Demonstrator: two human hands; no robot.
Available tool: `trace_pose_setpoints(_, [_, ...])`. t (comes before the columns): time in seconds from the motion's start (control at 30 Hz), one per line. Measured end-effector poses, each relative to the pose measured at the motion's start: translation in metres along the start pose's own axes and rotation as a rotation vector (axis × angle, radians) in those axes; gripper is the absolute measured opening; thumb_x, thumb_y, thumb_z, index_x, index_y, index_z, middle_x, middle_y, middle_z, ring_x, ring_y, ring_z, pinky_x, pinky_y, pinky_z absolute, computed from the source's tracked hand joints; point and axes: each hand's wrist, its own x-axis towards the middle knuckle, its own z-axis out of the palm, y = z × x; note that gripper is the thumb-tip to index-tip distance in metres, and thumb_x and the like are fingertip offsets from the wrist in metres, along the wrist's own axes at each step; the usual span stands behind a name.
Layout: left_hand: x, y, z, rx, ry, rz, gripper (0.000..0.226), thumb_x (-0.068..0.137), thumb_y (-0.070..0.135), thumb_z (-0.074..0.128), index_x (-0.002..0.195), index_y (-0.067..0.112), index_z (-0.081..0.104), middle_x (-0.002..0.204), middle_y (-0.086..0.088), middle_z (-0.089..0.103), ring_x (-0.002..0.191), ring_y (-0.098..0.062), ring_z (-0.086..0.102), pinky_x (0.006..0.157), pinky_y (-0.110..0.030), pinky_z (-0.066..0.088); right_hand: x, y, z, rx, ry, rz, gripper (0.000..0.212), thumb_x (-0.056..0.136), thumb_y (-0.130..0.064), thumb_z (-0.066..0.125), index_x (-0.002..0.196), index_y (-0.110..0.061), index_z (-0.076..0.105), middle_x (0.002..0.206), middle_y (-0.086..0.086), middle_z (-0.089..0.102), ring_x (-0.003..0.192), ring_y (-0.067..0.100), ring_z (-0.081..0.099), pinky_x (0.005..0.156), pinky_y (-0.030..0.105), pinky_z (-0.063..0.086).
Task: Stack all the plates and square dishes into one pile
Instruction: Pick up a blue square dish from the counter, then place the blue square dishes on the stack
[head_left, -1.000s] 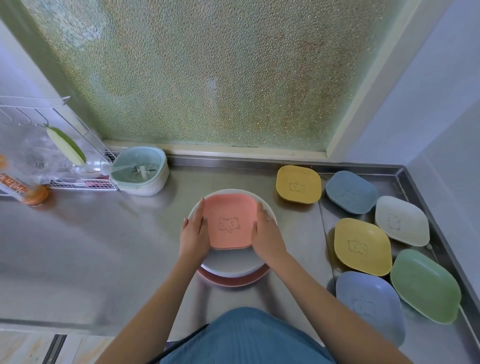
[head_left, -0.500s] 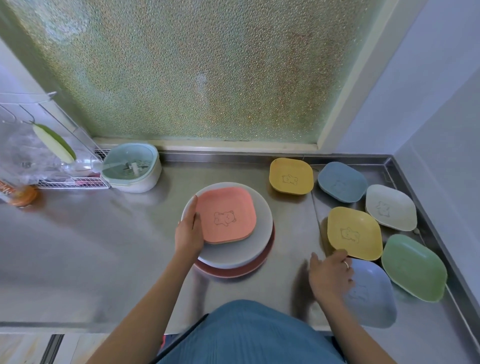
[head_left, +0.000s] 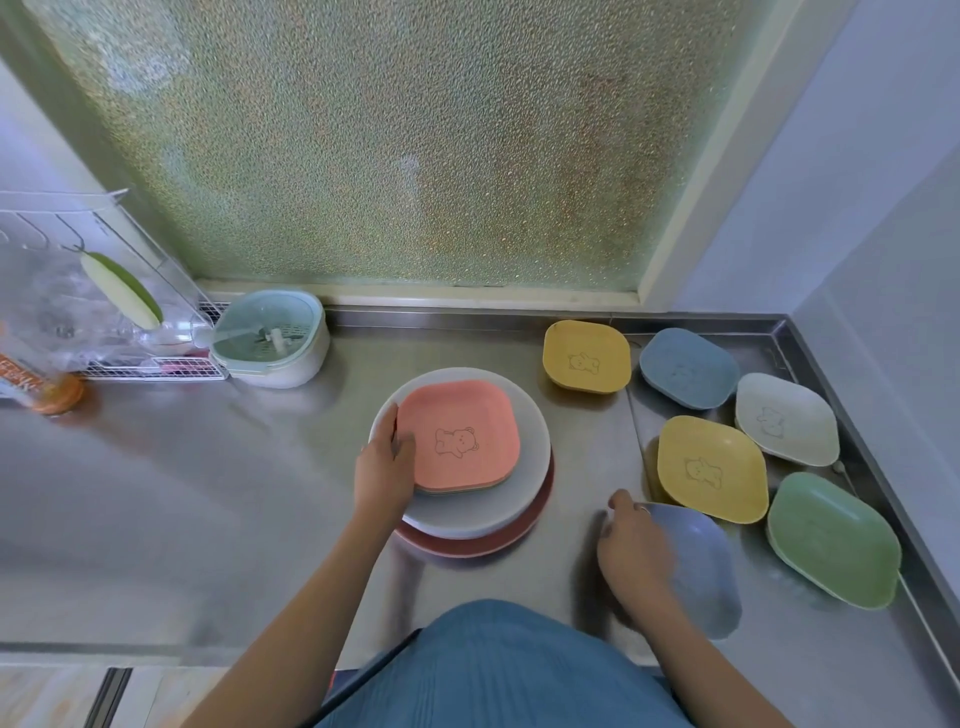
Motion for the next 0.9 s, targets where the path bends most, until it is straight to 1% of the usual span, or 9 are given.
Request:
trace_pose_setpoints(0.1, [-0.002,0.000,-0.002,-0.023,0.025,-0.010,0.049,0.094,0.015,0.042,0.142,0.028,0.042,0.112,0.001,0.064,0.088,-0.017,0.054,0.078,-0.027,0.039,-0.005,-0.020,-0.012,0.087,-0.059,-0.124,0.032,0.091,-0.011,0.040,0.121,-0.021,0.044,0.102,0.008,0.061,0.087,0.022,0.059,0.075,0.035,0.049])
trace_pose_setpoints(0.23, [-0.004,-0.001,0.003,0.007,0.079,0.015,0.050,0.095,0.014,0.040,0.143,0.028,0.041,0.095,-0.005,0.066,0.082,-0.026,0.059,0.069,-0.028,0.040,-0.011,-0.052,-0.040,0.134,-0.021,-0.309,0.034,0.095,-0.014,0.040,0.128,-0.023,0.042,0.092,0.001,0.060,0.085,0.014,0.057,0.074,0.028,0.045])
trace_pose_setpoints(0.33, [-0.007,-0.002,0.005,0.136,0.110,0.066,0.052,0.095,0.012,0.036,0.145,0.024,0.036,0.107,-0.014,0.065,0.098,-0.035,0.057,0.074,-0.031,0.042,-0.015,-0.081,-0.064,0.151,0.006,-0.474,0.038,0.098,-0.017,0.040,0.134,-0.026,0.036,0.100,0.002,0.061,0.092,0.016,0.058,0.073,0.025,0.041])
trace_pose_setpoints(0.43, [-0.009,-0.001,0.005,0.182,0.117,0.082,0.051,0.096,0.012,0.035,0.146,0.021,0.036,0.112,-0.018,0.062,0.103,-0.037,0.055,0.077,-0.034,0.042,-0.020,-0.112,-0.081,0.132,0.038,-0.695,0.051,0.096,-0.014,0.045,0.142,-0.026,0.026,0.089,0.001,0.059,0.088,0.018,0.060,0.073,0.031,0.048])
trace_pose_setpoints(0.6, [-0.009,0.004,-0.002,-0.061,0.113,0.010,0.040,0.098,0.021,0.038,0.136,0.023,0.052,0.113,-0.007,0.068,0.097,-0.021,0.059,0.079,-0.027,0.041,-0.028,-0.147,-0.065,0.001,0.039,-1.007,0.068,0.093,-0.013,0.051,0.148,-0.033,0.015,0.100,0.008,0.065,0.093,0.022,0.060,0.077,0.035,0.050])
trace_pose_setpoints(0.67, [-0.010,0.007,-0.007,-0.196,0.121,-0.021,0.037,0.098,0.024,0.039,0.128,0.022,0.060,0.115,0.000,0.067,0.098,-0.013,0.057,0.082,-0.025,0.040,-0.029,-0.150,-0.052,-0.101,0.093,-1.162,0.075,0.084,-0.011,0.065,0.146,-0.028,0.027,0.089,0.008,0.066,0.081,0.021,0.062,0.068,0.033,0.052])
trace_pose_setpoints(0.73, [-0.012,0.010,-0.011,-0.263,0.128,-0.016,0.032,0.098,0.026,0.039,0.114,0.024,0.067,0.105,0.003,0.066,0.095,-0.012,0.056,0.081,-0.026,0.041,-0.024,-0.145,-0.040,-0.147,0.171,-1.282,0.079,0.063,-0.014,0.083,0.134,-0.022,0.049,0.071,0.003,0.064,0.062,0.015,0.060,0.055,0.027,0.054])
trace_pose_setpoints(0.77, [-0.013,0.011,-0.012,-0.273,0.127,-0.008,0.031,0.097,0.028,0.039,0.109,0.026,0.068,0.099,0.004,0.065,0.093,-0.013,0.056,0.078,-0.026,0.042,-0.021,-0.142,-0.033,-0.152,0.215,-1.325,0.078,0.058,-0.016,0.087,0.129,-0.021,0.055,0.068,0.002,0.064,0.059,0.013,0.058,0.054,0.025,0.054])
trace_pose_setpoints(0.9, [-0.016,0.012,-0.010,-0.232,0.123,-0.004,0.031,0.099,0.027,0.041,0.119,0.026,0.065,0.088,0.013,0.066,0.083,-0.006,0.059,0.070,-0.022,0.043,-0.015,-0.130,-0.017,-0.051,0.173,-1.421,0.062,0.069,-0.009,0.080,0.126,-0.019,0.057,0.076,0.003,0.067,0.070,0.019,0.059,0.063,0.030,0.056])
